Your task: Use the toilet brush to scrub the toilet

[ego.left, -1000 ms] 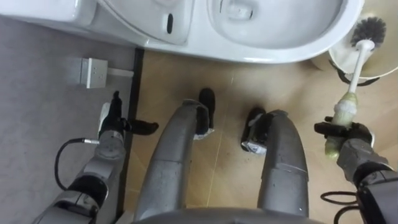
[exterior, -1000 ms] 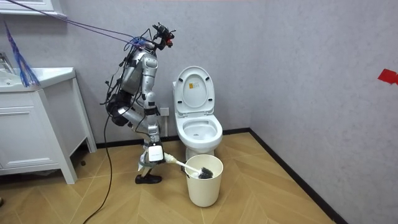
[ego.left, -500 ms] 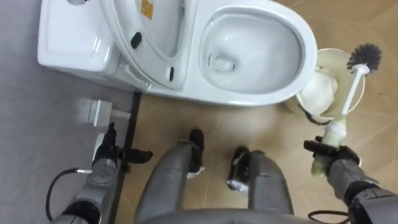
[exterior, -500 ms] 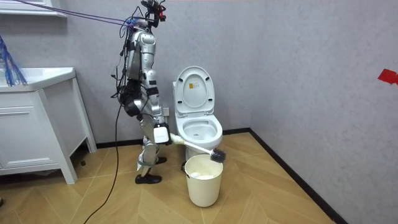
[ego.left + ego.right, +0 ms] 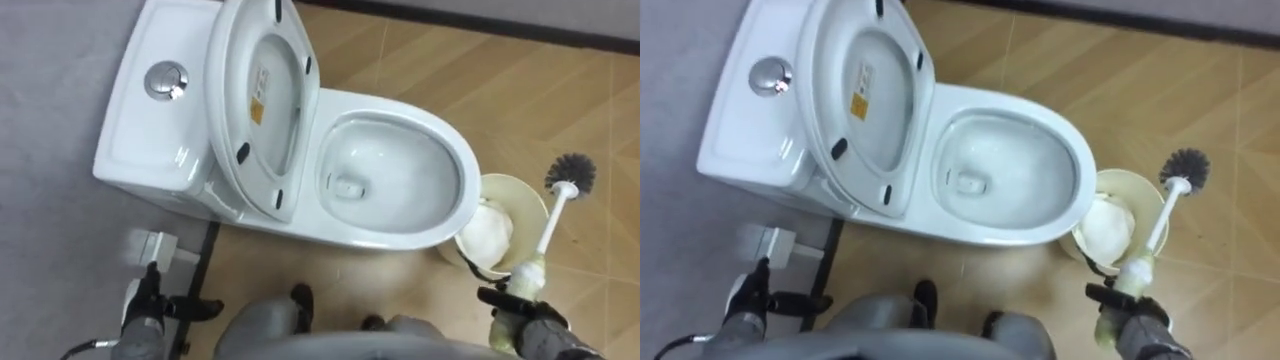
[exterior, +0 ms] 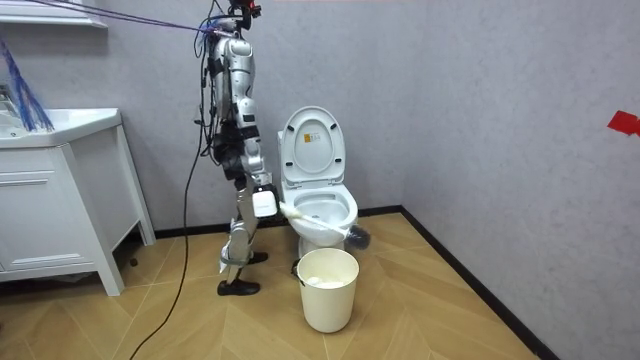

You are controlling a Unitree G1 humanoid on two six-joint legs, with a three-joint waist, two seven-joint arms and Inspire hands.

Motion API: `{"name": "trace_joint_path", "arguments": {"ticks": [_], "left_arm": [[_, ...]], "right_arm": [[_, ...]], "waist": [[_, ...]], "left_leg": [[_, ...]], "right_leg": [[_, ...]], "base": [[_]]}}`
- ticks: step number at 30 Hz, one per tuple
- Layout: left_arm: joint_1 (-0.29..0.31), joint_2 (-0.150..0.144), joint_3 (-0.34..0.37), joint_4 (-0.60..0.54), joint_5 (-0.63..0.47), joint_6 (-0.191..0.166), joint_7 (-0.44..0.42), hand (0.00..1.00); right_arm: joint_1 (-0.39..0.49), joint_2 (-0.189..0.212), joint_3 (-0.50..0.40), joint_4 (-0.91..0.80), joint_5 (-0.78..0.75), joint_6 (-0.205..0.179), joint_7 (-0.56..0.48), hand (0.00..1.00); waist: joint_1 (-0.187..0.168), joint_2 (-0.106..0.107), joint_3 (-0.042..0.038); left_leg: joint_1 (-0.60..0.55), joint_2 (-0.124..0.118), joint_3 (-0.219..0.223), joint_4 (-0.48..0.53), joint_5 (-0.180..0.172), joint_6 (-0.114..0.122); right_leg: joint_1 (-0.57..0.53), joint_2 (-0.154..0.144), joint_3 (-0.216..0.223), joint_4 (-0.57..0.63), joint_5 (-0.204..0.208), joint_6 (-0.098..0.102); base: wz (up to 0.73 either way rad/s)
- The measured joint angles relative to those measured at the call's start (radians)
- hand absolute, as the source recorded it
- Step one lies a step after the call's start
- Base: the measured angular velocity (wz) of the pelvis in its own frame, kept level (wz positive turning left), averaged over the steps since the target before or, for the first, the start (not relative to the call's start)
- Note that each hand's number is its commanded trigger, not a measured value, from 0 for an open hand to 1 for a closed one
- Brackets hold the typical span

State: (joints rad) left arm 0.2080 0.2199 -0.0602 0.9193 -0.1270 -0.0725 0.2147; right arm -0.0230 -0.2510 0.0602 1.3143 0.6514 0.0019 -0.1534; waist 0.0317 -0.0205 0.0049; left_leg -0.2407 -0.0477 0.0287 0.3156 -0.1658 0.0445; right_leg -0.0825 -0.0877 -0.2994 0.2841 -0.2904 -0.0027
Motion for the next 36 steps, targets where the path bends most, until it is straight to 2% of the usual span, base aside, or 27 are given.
{"name": "trace_joint_path", "arguments": {"ticks": [1,3,8,10,12,13,15,17,19,21,23,25,27,30,34,36], "left_arm": [[0.005,-0.004,0.031,-0.003,0.019,0.0,0.0,0.0],[0.008,-0.008,0.069,-0.008,0.064,-0.001,0.006,0.0],[0.057,-0.018,0.098,-0.077,0.189,-0.008,0.026,0.0],[0.111,-0.019,0.098,-0.188,0.283,-0.013,0.054,0.0],[0.14,-0.021,0.099,-0.263,0.349,-0.028,0.075,0.0],[0.145,-0.023,0.099,-0.291,0.374,-0.029,0.082,0.0],[0.168,-0.032,0.103,-0.428,0.494,-0.043,0.093,0.0],[0.172,-0.032,0.103,-0.473,0.573,-0.057,0.107,0.0],[0.184,-0.032,0.105,-0.527,0.65,-0.058,0.113,0.0],[0.22,-0.032,0.11,-0.64,0.725,-0.063,0.123,0.0],[0.226,-0.03,0.117,-0.702,0.759,-0.076,0.132,0.0],[0.228,-0.016,0.116,-0.745,0.787,-0.103,0.151,0.0],[0.225,-0.007,0.116,-0.756,0.797,-0.125,0.167,0.0],[0.22,-0.006,0.115,-0.78,0.823,-0.127,0.169,0.0],[0.218,-0.004,0.113,-0.81,0.837,-0.129,0.168,0.0],[0.206,0.014,0.088,-0.811,0.84,-0.13,0.168,0.0]], "right_arm": [[0.007,0.0,-0.007,-0.005,-0.018,-0.001,0.004,1.0],[0.021,0.0,-0.01,-0.015,-0.05,-0.002,0.003,1.0],[0.04,0.005,-0.011,-0.046,-0.149,-0.01,0.004,1.0],[0.056,0.005,-0.011,-0.072,-0.177,-0.009,-0.003,1.0],[0.071,0.005,-0.011,-0.113,-0.203,-0.01,-0.01,1.0],[0.071,0.005,-0.011,-0.117,-0.213,-0.014,-0.009,1.0],[0.067,0.005,-0.018,-0.116,-0.257,-0.033,-0.007,1.0],[0.06,0.005,-0.023,-0.113,-0.288,-0.035,-0.002,1.0],[0.049,0.005,-0.023,-0.112,-0.323,-0.036,0.007,1.0],[0.049,0.005,-0.034,-0.114,-0.415,-0.045,0.018,1.0],[0.047,0.005,-0.045,-0.115,-0.513,-0.062,0.017,1.0],[0.036,0.003,-0.043,-0.113,-0.621,-0.091,0.017,1.0],[0.031,-0.001,-0.036,-0.113,-0.689,-0.106,0.017,1.0],[0.032,-0.023,-0.014,-0.118,-0.826,-0.113,0.036,1.0],[0.021,-0.048,0.002,-0.118,-0.985,-0.112,0.073,1.0],[0.011,-0.058,0.038,-0.113,-1.047,-0.11,0.085,1.0]], "waist": [[0.001,-0.004,-0.0031],[0.002,-0.006,-0.0036],[0.005,-0.004,-0.0035],[0.008,0.001,-0.0003],[0.017,0.005,0.0016],[0.021,0.006,0.0011],[0.037,0.005,0.002],[0.058,0.001,0.0018],[0.061,0.001,-0.0003],[0.071,-0.005,-0.001],[0.086,-0.01,0.0001],[0.09,-0.011,-0.0007],[0.091,-0.012,-0.0008],[0.113,-0.01,-0.0017],[0.12,-0.01,-0.0017],[0.128,-0.01,-0.001]], "left_leg": [[0.014,-0.001,-0.002,-0.002,0.0,0.0],[0.03,-0.001,-0.003,-0.002,-0.001,-0.001],[0.066,-0.001,-0.008,0.0,-0.006,-0.007],[0.069,0.0,-0.023,0.014,-0.015,-0.012],[0.066,0.001,-0.045,0.027,-0.026,-0.014],[0.062,0.001,-0.049,0.032,-0.027,-0.015],[0.04,0.001,-0.075,0.06,-0.029,-0.013],[0.035,-0.002,-0.092,0.063,-0.029,-0.013],[0.036,-0.011,-0.111,0.065,-0.025,-0.013],[0.042,-0.018,-0.127,0.069,-0.023,-0.012],[0.041,-0.017,-0.128,0.076,-0.023,-0.012],[0.036,-0.021,-0.14,0.082,-0.023,-0.013],[0.034,-0.022,-0.144,0.082,-0.022,-0.013],[0.032,-0.022,-0.144,0.082,-0.023,-0.014],[0.03,-0.024,-0.145,0.081,-0.023,-0.014],[0.031,-0.026,-0.148,0.08,-0.023,-0.014]], "right_leg": [[0.022,0.002,-0.001,-0.017,0.003,0.0],[0.05,0.007,-0.004,-0.034,0.011,-0.001],[0.096,0.01,-0.012,-0.041,0.012,-0.001],[0.112,0.017,-0.031,-0.045,0.012,-0.002],[0.12,0.021,-0.044,-0.046,0.012,-0.003],[0.121,0.023,-0.051,-0.044,0.012,-0.003],[0.118,0.023,-0.062,-0.043,0.008,-0.006],[0.12,0.022,-0.073,-0.04,0.003,-0.004],[0.13,0.021,-0.09,-0.045,0.003,-0.003],[0.148,0.019,-0.113,-0.047,0.002,0.0],[0.148,0.019,-0.12,-0.046,0.001,0.0],[0.152,0.019,-0.137,-0.049,-0.001,-0.002],[0.153,0.02,-0.14,-0.049,-0.001,-0.003],[0.149,0.02,-0.136,-0.047,-0.001,-0.003],[0.15,0.017,-0.142,-0.046,-0.001,-0.003],[0.15,0.017,-0.141,-0.048,-0.001,-0.003]], "base": [[0.06],[0.04],[0.03],[0.19],[0.17],[0.25],[0.3],[0.25],[0.3],[0.28],[0.12],[0.17],[0.09],[0.0],[0.0],[0.02]]}}
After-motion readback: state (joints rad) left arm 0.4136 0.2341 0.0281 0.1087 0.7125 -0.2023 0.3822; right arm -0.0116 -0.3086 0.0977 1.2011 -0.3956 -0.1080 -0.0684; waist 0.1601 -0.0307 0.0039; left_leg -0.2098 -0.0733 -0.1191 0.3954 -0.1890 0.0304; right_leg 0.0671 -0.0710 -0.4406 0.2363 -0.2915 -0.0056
